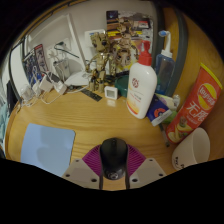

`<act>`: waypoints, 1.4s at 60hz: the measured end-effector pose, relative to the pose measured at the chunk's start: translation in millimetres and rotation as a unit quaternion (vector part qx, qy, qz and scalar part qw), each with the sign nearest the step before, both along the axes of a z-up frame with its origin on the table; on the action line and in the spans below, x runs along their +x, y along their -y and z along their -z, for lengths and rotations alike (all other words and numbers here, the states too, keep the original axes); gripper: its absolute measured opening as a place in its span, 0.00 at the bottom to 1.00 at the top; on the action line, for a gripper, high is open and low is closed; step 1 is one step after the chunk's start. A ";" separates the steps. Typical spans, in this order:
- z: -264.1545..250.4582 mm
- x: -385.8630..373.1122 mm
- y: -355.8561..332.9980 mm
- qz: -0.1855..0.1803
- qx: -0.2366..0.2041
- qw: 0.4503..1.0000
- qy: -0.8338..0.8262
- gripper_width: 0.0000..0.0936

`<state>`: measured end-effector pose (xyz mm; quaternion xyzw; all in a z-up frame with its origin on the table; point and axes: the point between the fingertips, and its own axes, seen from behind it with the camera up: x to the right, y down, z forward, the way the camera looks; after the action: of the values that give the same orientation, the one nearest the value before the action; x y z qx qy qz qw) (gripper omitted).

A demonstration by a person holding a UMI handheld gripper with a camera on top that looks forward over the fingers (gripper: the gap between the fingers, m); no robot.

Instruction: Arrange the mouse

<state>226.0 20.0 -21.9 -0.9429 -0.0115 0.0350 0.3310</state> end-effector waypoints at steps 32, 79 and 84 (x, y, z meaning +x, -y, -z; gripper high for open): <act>-247.4 -77.0 -35.7 0.058 0.176 0.983 -0.007 0.32; -10.2 -239.9 38.4 -0.030 0.012 0.999 -0.001 0.38; -9.8 -240.4 38.8 -0.030 0.010 0.999 -0.002 0.46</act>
<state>-14.4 -18.8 -12.1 -0.9388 -0.0394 0.0469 0.3390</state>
